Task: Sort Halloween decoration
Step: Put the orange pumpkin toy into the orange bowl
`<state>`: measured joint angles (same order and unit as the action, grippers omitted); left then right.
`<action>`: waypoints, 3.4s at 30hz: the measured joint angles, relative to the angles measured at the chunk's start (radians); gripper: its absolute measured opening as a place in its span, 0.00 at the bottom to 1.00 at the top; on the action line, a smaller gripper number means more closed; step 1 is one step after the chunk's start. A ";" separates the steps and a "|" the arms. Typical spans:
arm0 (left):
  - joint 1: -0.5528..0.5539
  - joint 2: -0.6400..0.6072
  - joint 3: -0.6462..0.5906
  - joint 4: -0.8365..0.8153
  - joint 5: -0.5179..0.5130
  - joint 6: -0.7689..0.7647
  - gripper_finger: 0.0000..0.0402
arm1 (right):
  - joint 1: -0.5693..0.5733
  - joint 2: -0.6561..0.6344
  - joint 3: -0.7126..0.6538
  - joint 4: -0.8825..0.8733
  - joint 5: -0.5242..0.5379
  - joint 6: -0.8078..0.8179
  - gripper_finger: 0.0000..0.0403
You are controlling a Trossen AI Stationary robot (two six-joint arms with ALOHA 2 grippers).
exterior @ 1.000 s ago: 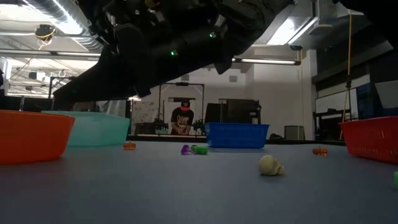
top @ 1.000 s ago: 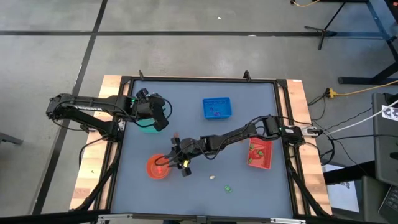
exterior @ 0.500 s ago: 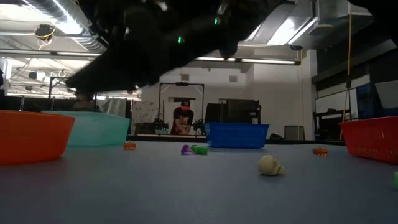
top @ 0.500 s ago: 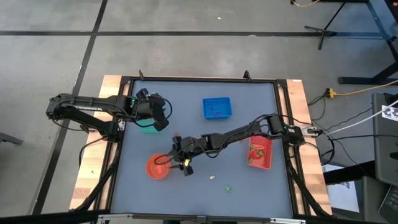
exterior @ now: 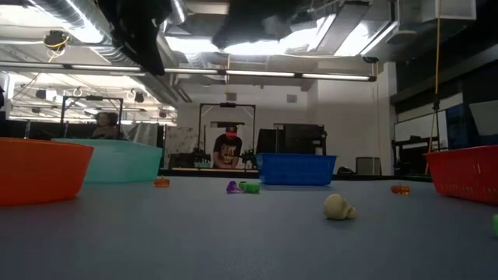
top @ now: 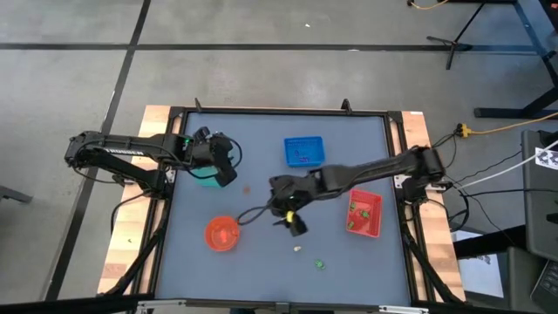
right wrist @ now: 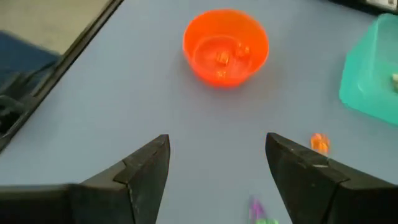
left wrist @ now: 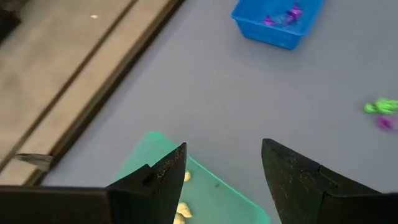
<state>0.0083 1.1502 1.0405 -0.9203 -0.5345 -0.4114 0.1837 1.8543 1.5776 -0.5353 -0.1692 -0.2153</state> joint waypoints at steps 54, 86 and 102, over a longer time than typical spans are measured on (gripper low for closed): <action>-0.002 0.591 -0.002 0.180 0.347 0.113 0.48 | 0.169 -0.672 -0.732 0.120 0.340 0.345 0.66; 0.044 0.677 0.002 0.221 0.451 0.188 0.48 | 0.169 -0.670 -0.819 0.250 0.299 0.375 0.66; 0.043 0.678 0.000 0.204 0.455 0.187 0.36 | 0.169 -0.669 -0.819 0.250 0.299 0.375 0.66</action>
<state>0.0513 1.8278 1.0409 -0.7160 -0.0792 -0.2245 0.3531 1.1851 0.7582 -0.2852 0.1299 0.1600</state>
